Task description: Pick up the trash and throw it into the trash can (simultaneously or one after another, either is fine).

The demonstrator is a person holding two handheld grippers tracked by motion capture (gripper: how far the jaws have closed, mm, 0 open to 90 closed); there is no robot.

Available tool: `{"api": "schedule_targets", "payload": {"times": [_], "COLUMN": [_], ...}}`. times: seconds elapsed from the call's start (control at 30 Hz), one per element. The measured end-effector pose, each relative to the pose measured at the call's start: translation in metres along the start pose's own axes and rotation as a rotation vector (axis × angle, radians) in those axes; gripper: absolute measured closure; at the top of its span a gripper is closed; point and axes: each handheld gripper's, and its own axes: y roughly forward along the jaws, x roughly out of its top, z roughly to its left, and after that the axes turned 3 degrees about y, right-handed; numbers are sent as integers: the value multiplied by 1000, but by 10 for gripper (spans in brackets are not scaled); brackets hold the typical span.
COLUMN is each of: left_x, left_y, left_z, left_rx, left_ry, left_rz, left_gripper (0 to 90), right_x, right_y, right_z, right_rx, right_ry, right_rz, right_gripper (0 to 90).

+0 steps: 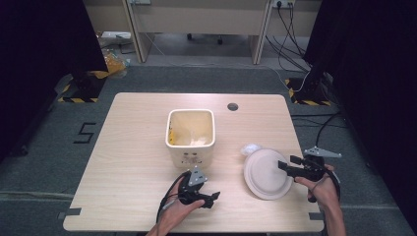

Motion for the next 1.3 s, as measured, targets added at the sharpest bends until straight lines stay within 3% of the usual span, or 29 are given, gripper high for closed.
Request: {"api": "schedule_targets", "payload": {"times": [0.37,0.57,0.8,0.93,1.1,1.23,1.3], "left_x": [32,44,49,54,60,58,56], "left_y": [34,51,64,66,74,81,81], "left_z": [-24,-26,-27,-36,-39,-36,-37], "left_rx": [-35,-35,-33,-7,8,30,40], "left_ry": [37,31,25,71,89,83,100], "left_rz": [-22,-18,-9,-17,-1,20,29], "left_gripper": [159,159,159,159,163,179,192], "right_x": [-5,-6,-8,-9,-8,-6,-3], "right_y": [4,8,12,12,12,10,5], "right_z": [-10,-9,-15,-14,-13,-8,-3], "right_rx": [11,22,41,43,51,83,114], "right_ry": [37,32,61,59,52,49,37], "right_rz": [14,25,34,35,37,30,12], "right_gripper": [321,318,312,311,314,334,346]}}
